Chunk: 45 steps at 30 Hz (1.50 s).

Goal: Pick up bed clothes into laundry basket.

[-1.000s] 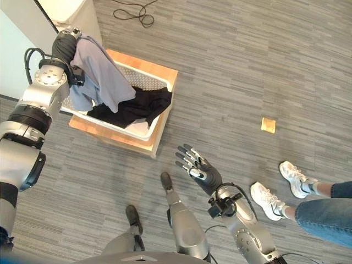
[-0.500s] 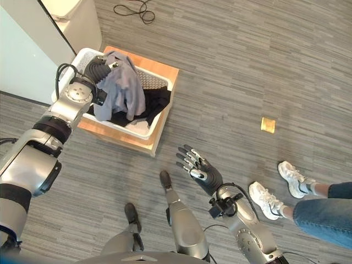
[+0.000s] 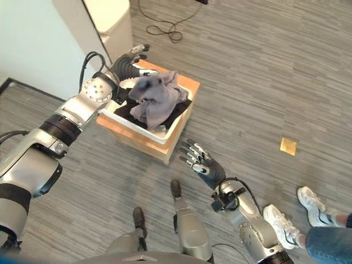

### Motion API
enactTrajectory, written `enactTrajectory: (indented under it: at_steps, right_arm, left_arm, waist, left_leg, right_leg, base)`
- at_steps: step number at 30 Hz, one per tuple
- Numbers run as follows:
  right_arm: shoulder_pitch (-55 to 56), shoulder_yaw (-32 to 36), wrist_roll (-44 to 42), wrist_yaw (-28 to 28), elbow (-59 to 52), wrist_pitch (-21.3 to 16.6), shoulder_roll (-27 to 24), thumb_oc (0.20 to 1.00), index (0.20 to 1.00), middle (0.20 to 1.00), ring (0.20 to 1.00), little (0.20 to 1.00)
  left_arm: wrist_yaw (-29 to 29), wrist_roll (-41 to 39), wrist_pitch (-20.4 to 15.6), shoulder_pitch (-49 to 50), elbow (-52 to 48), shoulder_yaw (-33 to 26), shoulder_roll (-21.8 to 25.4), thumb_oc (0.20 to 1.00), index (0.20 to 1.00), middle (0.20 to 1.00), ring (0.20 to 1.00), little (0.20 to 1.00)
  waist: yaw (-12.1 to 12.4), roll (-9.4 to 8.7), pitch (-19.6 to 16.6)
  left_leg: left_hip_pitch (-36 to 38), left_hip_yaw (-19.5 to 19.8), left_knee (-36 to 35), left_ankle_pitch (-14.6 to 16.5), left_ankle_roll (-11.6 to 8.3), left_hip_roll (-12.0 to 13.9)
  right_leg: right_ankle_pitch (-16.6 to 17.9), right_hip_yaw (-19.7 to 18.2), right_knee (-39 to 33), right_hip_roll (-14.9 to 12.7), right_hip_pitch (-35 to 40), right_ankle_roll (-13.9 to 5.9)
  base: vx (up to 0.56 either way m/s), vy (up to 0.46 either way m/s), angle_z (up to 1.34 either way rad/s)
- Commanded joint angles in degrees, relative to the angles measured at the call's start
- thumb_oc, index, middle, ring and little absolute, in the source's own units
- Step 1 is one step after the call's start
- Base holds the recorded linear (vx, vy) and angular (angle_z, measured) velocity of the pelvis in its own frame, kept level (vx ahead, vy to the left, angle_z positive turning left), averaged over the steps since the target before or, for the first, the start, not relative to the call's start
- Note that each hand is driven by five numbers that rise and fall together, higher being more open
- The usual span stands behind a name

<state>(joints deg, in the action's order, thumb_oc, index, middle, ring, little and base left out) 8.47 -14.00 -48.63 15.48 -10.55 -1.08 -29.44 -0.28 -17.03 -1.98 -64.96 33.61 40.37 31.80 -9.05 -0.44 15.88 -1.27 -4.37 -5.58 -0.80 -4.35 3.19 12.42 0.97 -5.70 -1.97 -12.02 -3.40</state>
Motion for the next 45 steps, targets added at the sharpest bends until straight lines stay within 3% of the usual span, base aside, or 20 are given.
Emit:
enactTrajectory:
  at_steps: [1,6,12,13,20,24,26,27,28,29,30,31,32,33,34,35,37,39,43,45]
  right_arm:
    - [1.72,2.38,1.79,0.43,-1.58,-2.13,0.94,1.0,1.0,1.0,1.0,1.0]
    - [1.5,3.53,2.78,0.4,-2.34,-2.22,1.44,1.0,1.0,1.0,1.0,1.0]
    - [2.86,4.37,3.5,0.7,-3.06,-1.9,3.8,1.0,1.0,1.0,1.0,1.0]
    - [2.7,4.4,4.07,1.23,-2.57,-1.74,4.47,1.0,1.0,1.0,1.0,1.0]
    - [1.32,5.45,5.99,1.72,-0.53,-2.01,6.55,1.0,1.0,1.0,1.0,1.0]
    - [-2.72,5.95,7.63,0.26,1.6,-2.32,7.91,1.0,1.0,1.0,1.0,1.0]
    - [-4.13,5.29,7.86,-0.61,2.24,-2.08,8.39,1.0,1.0,1.0,1.0,1.0]
    - [-4.22,4.91,8.17,-0.87,2.26,-1.57,8.89,1.0,1.0,1.0,1.0,1.0]
    - [-4.27,4.91,8.17,-0.86,2.27,-1.57,8.89,1.0,1.0,1.0,1.0,1.0]
    - [-4.75,4.5,8.94,-1.25,2.4,-1.58,9.22,1.0,1.0,1.0,1.0,1.0]
    - [-4.81,4.51,8.95,-1.25,2.43,-1.6,9.22,1.0,1.0,1.0,1.0,1.0]
    - [-4.67,4.89,9.02,-1.64,2.47,-1.61,9.42,1.0,1.0,1.0,1.0,1.0]
    - [-4.1,5.63,8.41,-1.36,2.25,-1.53,9.56,1.0,1.0,1.0,1.0,1.0]
    - [-3.65,5.89,8.32,-1.11,2.61,-1.47,9.27,1.0,1.0,1.0,1.0,1.0]
    - [-2.42,6.84,8.57,-0.94,2.96,-1.59,8.36,1.0,1.0,1.0,1.0,1.0]
    - [-2.4,6.9,8.56,-0.91,2.95,-1.59,8.3,1.0,1.0,1.0,1.0,1.0]
    - [3.03,10.87,10.24,-0.29,1.91,-2.17,5.03,1.0,1.0,1.0,1.0,1.0]
    - [5.76,13.85,9.08,-0.26,1.26,-1.34,5.06,1.0,1.0,1.0,1.0,1.0]
    - [4.52,15.11,6.98,-1.2,3.25,-2.27,4.17,1.0,1.0,1.0,1.0,1.0]
    - [4.01,17.49,6.84,-1.6,3.45,-2.87,2.08,1.0,1.0,1.0,1.0,1.0]
  left_arm:
    - [-0.9,-0.01,-2.5,1.27,-1.54,-0.57,1.04,1.0,1.0,1.0,1.0,1.0]
    - [-1.19,-8.8,-3.64,12.78,-13.92,-5.81,4.83,1.0,1.0,1.0,1.0,1.0]
    - [-1.07,-13.38,-4.93,43.85,-28.79,-23.83,5.02,1.0,1.0,1.0,1.0,1.0]
    - [-0.47,-14.34,-5.44,54.77,-30.54,-31.43,2.28,1.0,1.0,1.0,1.0,1.0]
    - [1.24,-16.71,-6.47,75.72,-33.82,-48.43,-9.56,1.0,1.0,1.0,1.0,1.0]
    - [2.09,-9.91,-6.01,78.54,-35.19,-51.86,-10.03,1.0,1.0,1.0,1.0,1.0]
    - [2.45,-7.77,-5.94,78.7,-35.87,-52.28,-9.14,1.0,1.0,1.0,1.0,1.0]
    - [3.66,-5.94,-6.25,78.86,-36.86,-54.38,-8.77,1.0,1.0,1.0,1.0,1.0]
    - [3.67,-5.92,-6.21,78.85,-36.92,-54.41,-8.8,1.0,1.0,1.0,1.0,1.0]
    - [4.1,-4.41,-6.37,79.12,-37.88,-55.38,-8.1,1.0,1.0,1.0,1.0,1.0]
    - [4.1,-4.4,-6.36,79.08,-37.9,-55.38,-8.11,1.0,1.0,1.0,1.0,1.0]
    - [4.41,-4.13,-6.46,78.96,-38.03,-55.35,-8.19,1.0,1.0,1.0,1.0,1.0]
    - [4.62,-4.71,-6.7,78.72,-37.16,-54.85,-9.04,1.0,1.0,1.0,1.0,1.0]
    - [4.55,-4.81,-6.83,78.48,-36.89,-54.33,-9.3,1.0,1.0,1.0,1.0,1.0]
    - [4.36,-4.96,-6.91,77.62,-36.05,-53.16,-9.18,1.0,1.0,1.0,1.0,1.0]
    - [4.36,-4.96,-6.99,77.52,-35.94,-53.08,-9.21,1.0,1.0,1.0,1.0,1.0]
    - [4.86,-4.07,-7.4,75.06,-33.98,-50.53,-8.65,1.0,1.0,1.0,1.0,1.0]
    - [4.18,-5.07,-6.89,75.45,-34.24,-49.99,-10.15,1.0,1.0,1.0,1.0,1.0]
    - [3.35,-6.86,-6.74,77.36,-35.47,-49.55,-12.67,1.0,1.0,1.0,1.0,1.0]
    - [2.44,-8.39,-5.69,78.49,-34.75,-48.86,-13.64,1.0,1.0,1.0,1.0,1.0]
  waist:
    - [1.87,-1.34,-4.79]
    - [4.63,-1.32,-6.97]
    - [8.11,-2.3,-8.77]
    - [9.58,-2.91,-9.16]
    - [15.33,-3.97,-9.89]
    - [19.2,-3.03,-9.73]
    - [20.09,-2.57,-9.31]
    - [20.34,-1.82,-8.31]
    - [20.21,-1.91,-8.42]
    - [19.85,-1.18,-7.32]
    - [19.81,-1.19,-7.44]
    - [19.33,-1.02,-7.52]
    - [18.43,-0.76,-7.59]
    - [17.51,-0.63,-7.31]
    - [15.55,-0.73,-6.96]
    - [15.27,-0.6,-7.01]
    - [11.79,-2.14,-5.74]
    - [12.64,-3.32,-5.99]
    - [12.77,-3.79,-6.79]
    - [13.22,-4.78,-5.73]
  left_leg:
    - [-0.43,1.87,0.58,-1.17,1.39,-1.6]
    - [0.35,4.4,0.58,-1.01,1.9,-2.25]
    - [1.48,6.04,0.58,-0.17,2.64,-2.75]
    - [1.75,6.0,0.58,0.07,2.95,-2.88]
    - [3.14,8.43,0.58,0.71,4.58,-4.31]
    - [4.11,15.01,1.2,0.84,6.27,-6.21]
    - [4.26,18.38,2.94,1.29,7.77,-7.9]
    - [4.7,22.43,4.85,1.42,9.09,-9.95]
    - [4.34,22.51,4.98,1.19,9.15,-10.14]
    - [4.47,26.27,6.31,1.2,9.27,-10.65]
    - [4.16,26.29,6.38,1.01,9.26,-10.7]
    - [4.03,28.64,7.29,1.12,8.86,-10.87]
    - [4.93,32.54,7.59,1.53,7.87,-11.07]
    - [5.64,34.89,7.77,1.77,7.36,-11.13]
    - [6.12,38.2,8.0,1.49,6.9,-11.7]
    - [6.03,38.55,7.92,1.27,6.82,-11.67]
    - [6.8,43.96,9.08,1.99,4.91,-13.25]
    - [5.77,46.04,9.76,1.51,3.26,-13.11]
    - [3.95,48.54,10.23,1.29,0.94,-10.46]
    - [-1.54,44.08,13.41,0.29,0.76,-9.26]
  right_leg:
    - [-5.58,2.75,0.7,-3.08,7.35,-5.78]
    - [-6.16,4.75,0.7,-3.84,9.52,-5.68]
    - [-6.94,5.92,0.7,-4.3,11.4,-5.16]
    - [-7.01,6.02,0.7,-4.42,11.61,-5.12]
    - [-7.4,8.24,1.78,-6.14,13.91,-5.31]
    - [-9.01,12.95,11.94,-9.97,13.64,-5.69]
    - [-5.33,12.99,21.46,-12.79,11.23,-5.35]
    - [0.83,9.66,31.13,-14.44,7.83,-4.71]
    - [1.06,9.68,31.09,-14.6,7.59,-4.77]
    - [1.52,3.11,36.88,-12.41,3.94,-3.59]
    - [1.77,3.12,36.76,-12.44,3.71,-3.58]
    - [-0.18,-0.73,35.99,-9.99,2.46,-2.8]
    - [-7.31,-6.42,30.53,-5.8,1.74,-2.24]
    - [-10.01,-8.98,27.2,-3.49,1.56,-2.5]
    - [-12.05,-15.82,22.4,0.71,1.02,-2.73]
    - [-11.66,-15.51,21.81,0.57,1.25,-2.78]
    - [-12.16,-23.88,16.79,5.73,2.44,-3.9]
    - [-12.54,-19.75,14.98,3.31,5.37,-2.64]
    - [-12.22,-15.37,10.77,3.22,8.86,-1.24]
    - [-12.84,-11.7,9.19,3.09,10.79,-0.03]
  base:
    - [0.0,0.035,0.29]
    - [0.01,0.051,0.3]
    - [0.02,0.067,0.13]
    - [0.01,0.047,0.03]
    - [0.04,0.068,0.04]
    - [0.05,0.142,0.65]
    - [0.04,0.23,1.21]
    - [0.02,0.203,1.1]
    - [-0.03,0.171,1.24]
    - [-0.06,0.037,1.37]
    - [-0.03,-0.008,1.74]
    - [0.1,-0.088,1.29]
    - [0.19,-0.137,1.43]
    - [0.24,-0.154,1.26]
    - [0.14,-0.095,1.79]
    - [0.1,-0.085,2.12]
    - [0.13,-0.193,2.06]
    - [0.04,-0.343,2.37]
    - [0.02,-0.359,1.61]
    - [-0.09,-0.31,0.81]
